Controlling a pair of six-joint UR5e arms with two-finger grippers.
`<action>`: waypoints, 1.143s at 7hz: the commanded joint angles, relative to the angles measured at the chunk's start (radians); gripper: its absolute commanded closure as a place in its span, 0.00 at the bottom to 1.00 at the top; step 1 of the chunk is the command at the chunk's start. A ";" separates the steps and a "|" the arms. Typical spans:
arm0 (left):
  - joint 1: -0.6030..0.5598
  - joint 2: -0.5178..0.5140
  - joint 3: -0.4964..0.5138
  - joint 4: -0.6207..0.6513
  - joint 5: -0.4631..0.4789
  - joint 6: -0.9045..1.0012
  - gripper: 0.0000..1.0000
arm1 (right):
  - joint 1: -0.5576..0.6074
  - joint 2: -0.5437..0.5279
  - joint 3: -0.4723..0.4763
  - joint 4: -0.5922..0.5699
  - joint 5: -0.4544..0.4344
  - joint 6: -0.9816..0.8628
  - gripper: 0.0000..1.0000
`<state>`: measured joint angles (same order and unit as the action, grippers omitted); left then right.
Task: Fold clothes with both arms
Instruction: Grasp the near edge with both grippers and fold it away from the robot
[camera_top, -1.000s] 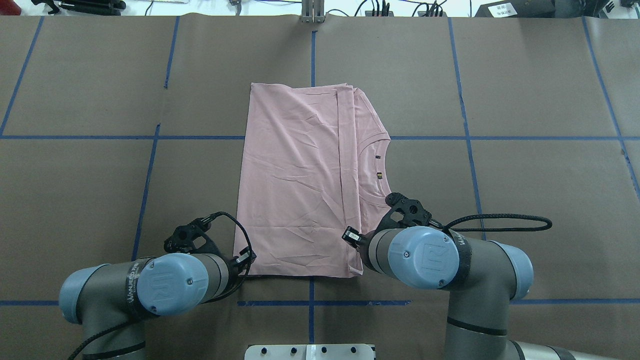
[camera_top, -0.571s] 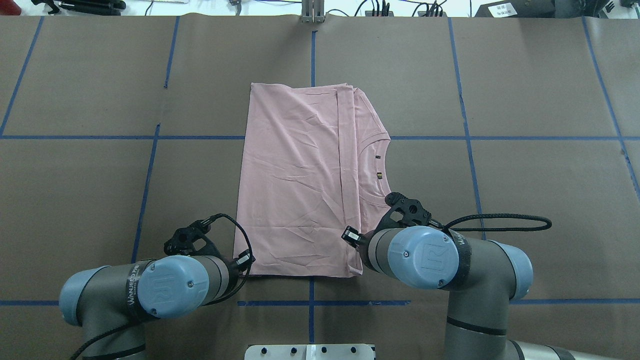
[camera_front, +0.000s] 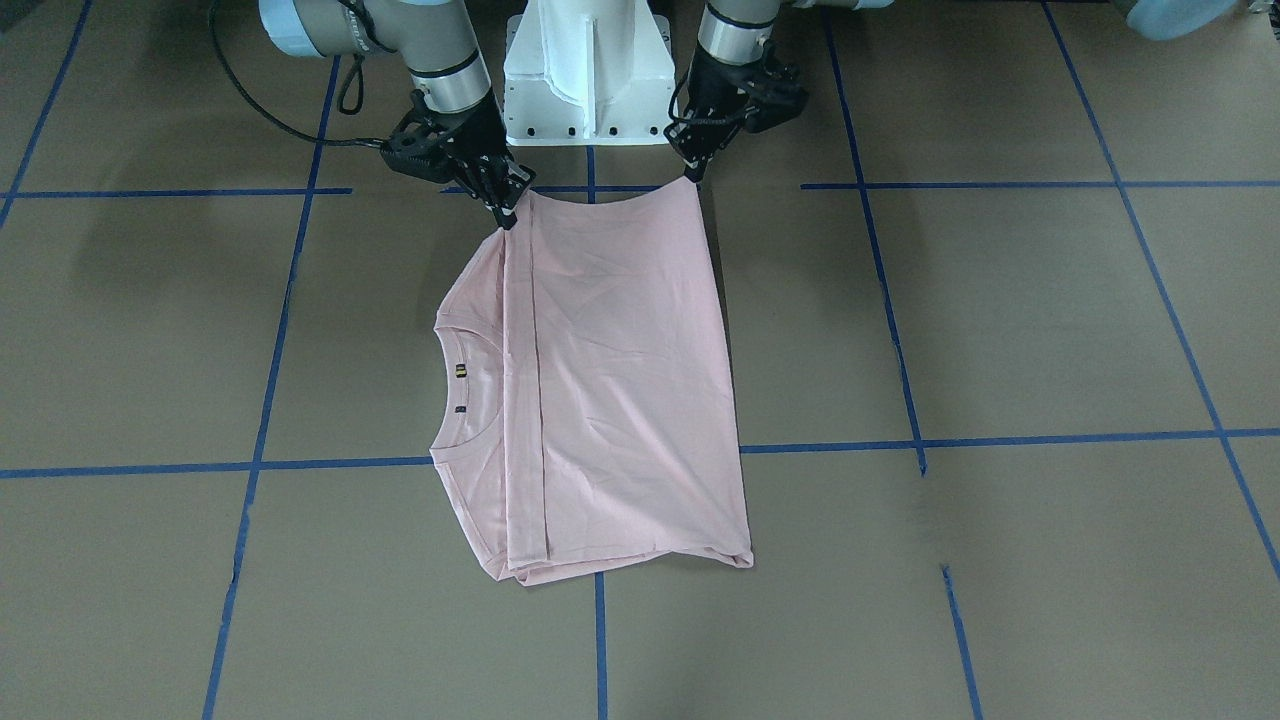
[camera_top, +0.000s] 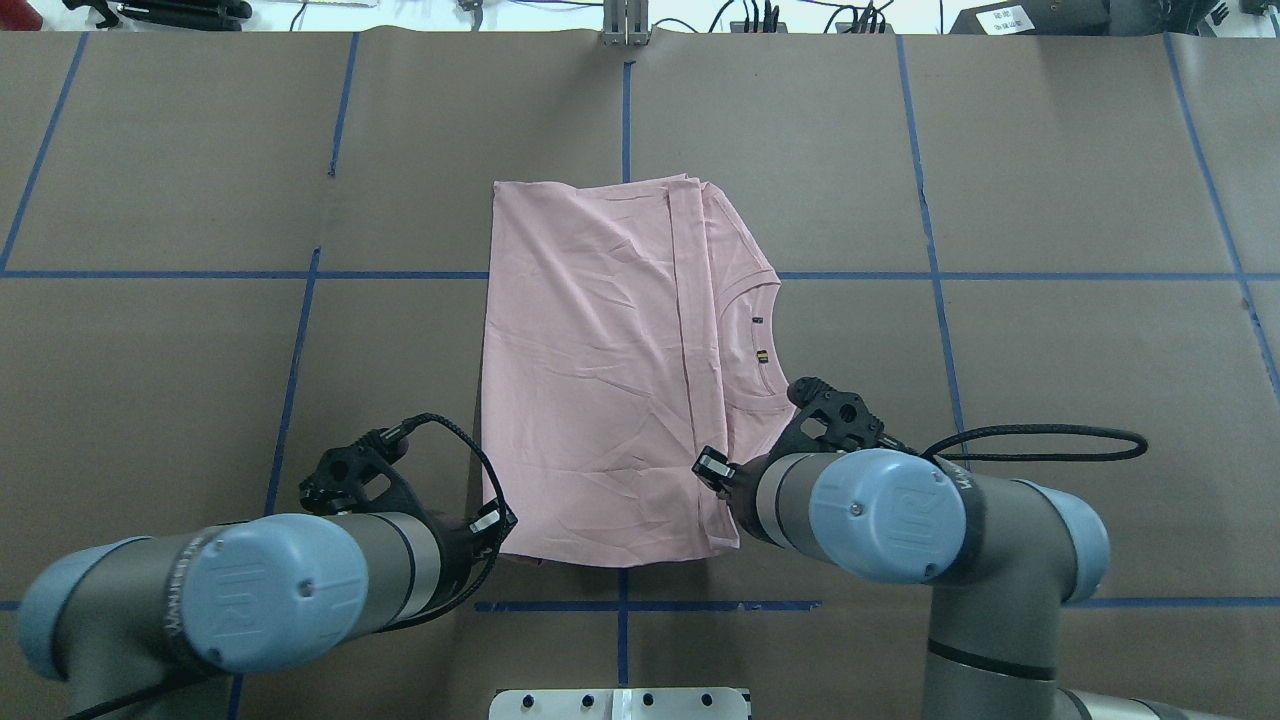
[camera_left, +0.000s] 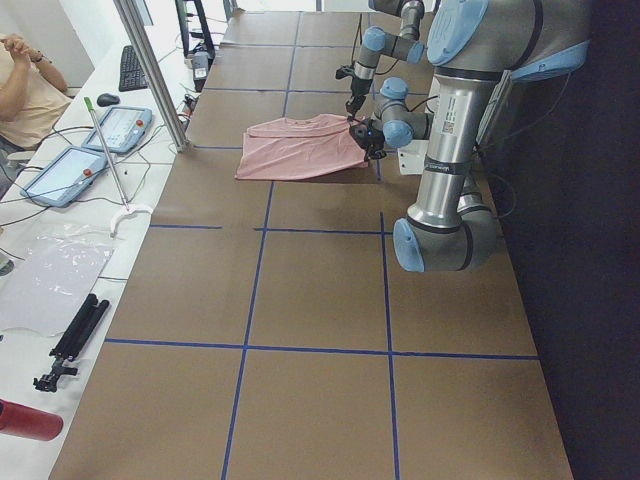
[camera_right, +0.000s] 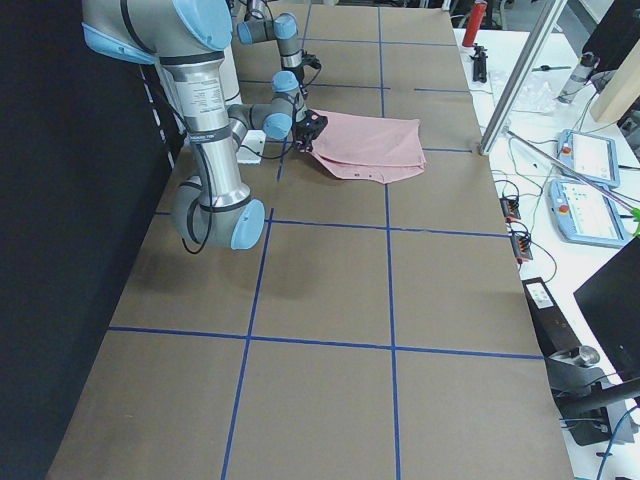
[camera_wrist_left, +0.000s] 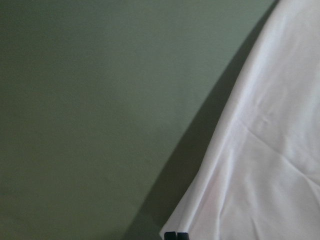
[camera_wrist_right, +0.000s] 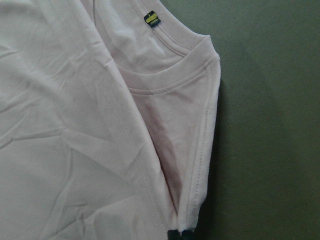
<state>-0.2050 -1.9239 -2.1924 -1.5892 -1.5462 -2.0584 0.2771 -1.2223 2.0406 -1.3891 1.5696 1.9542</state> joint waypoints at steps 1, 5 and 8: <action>-0.083 -0.080 -0.141 0.113 -0.003 0.013 1.00 | 0.083 -0.030 0.145 -0.013 0.026 -0.006 1.00; -0.353 -0.181 0.354 -0.215 0.000 0.194 1.00 | 0.307 0.335 -0.360 0.004 0.067 -0.074 1.00; -0.459 -0.348 0.807 -0.415 0.029 0.394 1.00 | 0.425 0.554 -0.950 0.316 0.174 -0.203 0.95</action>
<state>-0.6128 -2.1676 -1.6431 -1.8976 -1.5372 -1.7706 0.6555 -0.7957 1.4275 -1.2603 1.7127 1.8470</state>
